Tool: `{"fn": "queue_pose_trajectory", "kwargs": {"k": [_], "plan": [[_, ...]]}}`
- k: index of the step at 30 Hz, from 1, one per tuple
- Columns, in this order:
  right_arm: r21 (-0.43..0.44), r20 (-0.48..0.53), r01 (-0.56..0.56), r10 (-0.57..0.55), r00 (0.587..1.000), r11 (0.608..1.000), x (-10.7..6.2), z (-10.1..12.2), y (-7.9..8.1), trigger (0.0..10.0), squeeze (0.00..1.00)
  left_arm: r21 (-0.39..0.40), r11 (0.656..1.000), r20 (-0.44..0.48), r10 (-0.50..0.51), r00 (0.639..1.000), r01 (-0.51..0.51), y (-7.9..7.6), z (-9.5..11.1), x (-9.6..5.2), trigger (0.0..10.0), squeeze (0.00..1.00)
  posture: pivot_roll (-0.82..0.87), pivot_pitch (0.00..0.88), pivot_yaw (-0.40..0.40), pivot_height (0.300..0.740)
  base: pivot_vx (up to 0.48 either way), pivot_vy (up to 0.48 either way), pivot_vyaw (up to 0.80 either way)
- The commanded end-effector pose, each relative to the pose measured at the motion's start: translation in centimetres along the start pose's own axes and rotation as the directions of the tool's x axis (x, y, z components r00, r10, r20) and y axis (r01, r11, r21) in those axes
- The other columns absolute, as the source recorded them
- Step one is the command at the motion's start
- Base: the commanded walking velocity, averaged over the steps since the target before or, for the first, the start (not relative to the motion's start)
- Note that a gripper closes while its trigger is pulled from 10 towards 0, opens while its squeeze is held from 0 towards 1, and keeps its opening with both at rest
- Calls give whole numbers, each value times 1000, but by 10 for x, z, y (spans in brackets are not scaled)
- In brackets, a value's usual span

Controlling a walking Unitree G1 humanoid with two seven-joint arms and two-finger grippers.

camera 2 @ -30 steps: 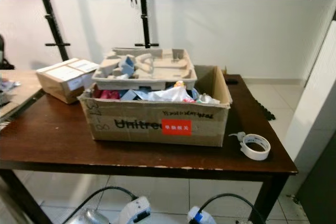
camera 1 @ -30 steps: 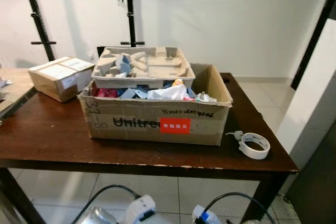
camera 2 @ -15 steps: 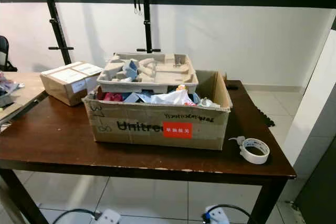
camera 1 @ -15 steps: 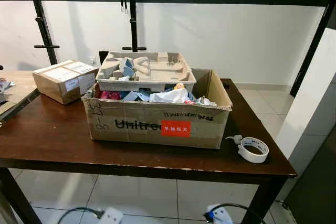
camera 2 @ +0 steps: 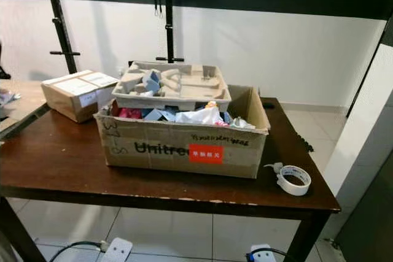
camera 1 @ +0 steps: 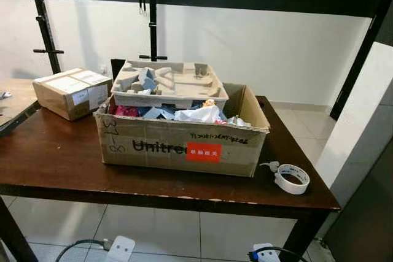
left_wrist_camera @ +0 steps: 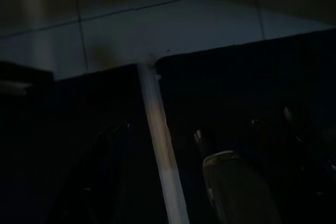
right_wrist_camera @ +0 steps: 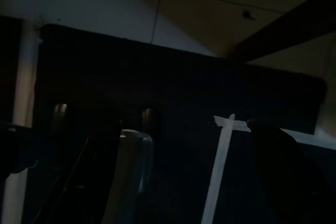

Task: Picking trash to rubbish bin

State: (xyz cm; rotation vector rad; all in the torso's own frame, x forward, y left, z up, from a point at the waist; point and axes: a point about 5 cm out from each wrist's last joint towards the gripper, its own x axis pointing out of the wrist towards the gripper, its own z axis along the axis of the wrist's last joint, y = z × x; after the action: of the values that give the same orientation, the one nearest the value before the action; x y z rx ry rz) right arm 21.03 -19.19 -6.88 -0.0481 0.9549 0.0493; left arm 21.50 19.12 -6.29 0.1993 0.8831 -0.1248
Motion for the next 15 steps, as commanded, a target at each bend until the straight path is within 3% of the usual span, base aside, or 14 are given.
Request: {"fn": "queue_pose_trajectory", "kwargs": {"k": [1,6,9,15], "plan": [[18,-5,19,-19,1000,1000,-1,-3,-5,10000,0,7,1000,-2,4,1000,-4,-2,-3,0,10000,0,73,0,-97,740,0,0,0],[5,2,43,-43,999,999,-3,-1,-17,10000,0,26,1000,9,-8,1000,8,-14,-7,0,10000,0,67,6,-107,740,0,0,0],[48,11,47,-47,999,998,-5,-3,-25,10000,0,45,998,22,-49,999,47,-23,-5,1,10000,0,61,31,-90,740,0,0,0],[126,24,9,-12,1000,992,-4,-7,-18,10000,0,112,991,37,-84,996,80,-28,-1,1,10000,0,36,71,-63,740,0,0,0]]}}
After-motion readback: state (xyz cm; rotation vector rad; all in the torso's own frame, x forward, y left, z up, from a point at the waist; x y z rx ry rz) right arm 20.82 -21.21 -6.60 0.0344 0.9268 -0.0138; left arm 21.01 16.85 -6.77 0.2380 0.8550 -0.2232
